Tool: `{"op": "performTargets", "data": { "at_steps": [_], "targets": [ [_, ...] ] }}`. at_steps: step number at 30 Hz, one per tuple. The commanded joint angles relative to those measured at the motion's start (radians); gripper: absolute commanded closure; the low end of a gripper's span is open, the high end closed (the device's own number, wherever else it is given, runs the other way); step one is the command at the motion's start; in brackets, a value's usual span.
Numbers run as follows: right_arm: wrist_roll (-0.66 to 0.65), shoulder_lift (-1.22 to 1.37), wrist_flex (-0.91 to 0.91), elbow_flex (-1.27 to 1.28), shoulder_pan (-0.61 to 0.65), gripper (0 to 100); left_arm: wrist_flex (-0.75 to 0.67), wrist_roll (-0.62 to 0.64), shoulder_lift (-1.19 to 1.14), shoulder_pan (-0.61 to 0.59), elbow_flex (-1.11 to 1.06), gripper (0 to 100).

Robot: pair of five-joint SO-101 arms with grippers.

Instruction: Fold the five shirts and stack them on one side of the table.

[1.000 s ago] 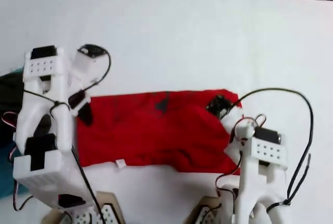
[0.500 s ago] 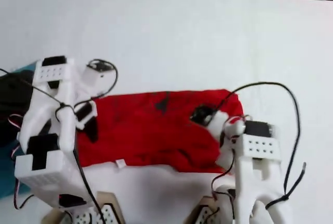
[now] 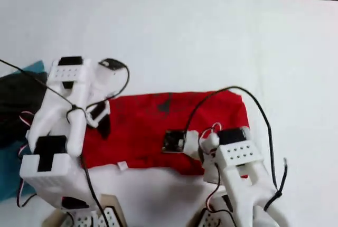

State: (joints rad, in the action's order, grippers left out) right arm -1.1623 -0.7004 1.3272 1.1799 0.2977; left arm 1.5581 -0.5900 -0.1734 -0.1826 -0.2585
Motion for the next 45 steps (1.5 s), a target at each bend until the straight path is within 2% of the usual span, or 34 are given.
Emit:
{"op": "performTargets", "data": {
  "at_steps": [1, 5, 12, 23, 32, 37, 45],
  "targets": [
    [-0.006, -0.004, -0.120, 0.048, 0.008, 74.0, -0.009, 0.008, 0.005, 0.003, 0.013, 79],
    [-0.006, -0.004, -0.197, 0.066, 0.008, 76.2, -0.002, 0.008, 0.005, 0.005, 0.013, 79],
    [-0.006, -0.013, -0.136, 0.055, 0.012, 94.0, -0.006, 0.006, 0.003, 0.000, 0.008, 79],
    [-0.011, -0.015, 0.133, -0.193, 0.010, 93.9, -0.032, 0.006, -0.006, 0.003, 0.002, 79],
    [-0.012, -0.015, 0.104, -0.210, 0.015, 94.2, -0.032, 0.006, -0.005, 0.003, 0.002, 79],
    [-0.012, -0.004, 0.093, -0.347, 0.010, 94.3, -0.029, 0.006, -0.005, 0.003, 0.002, 79],
    [-0.008, 0.153, -0.101, -0.410, 0.007, 94.3, -0.028, 0.006, -0.005, 0.000, 0.002, 79]
  ]
}}
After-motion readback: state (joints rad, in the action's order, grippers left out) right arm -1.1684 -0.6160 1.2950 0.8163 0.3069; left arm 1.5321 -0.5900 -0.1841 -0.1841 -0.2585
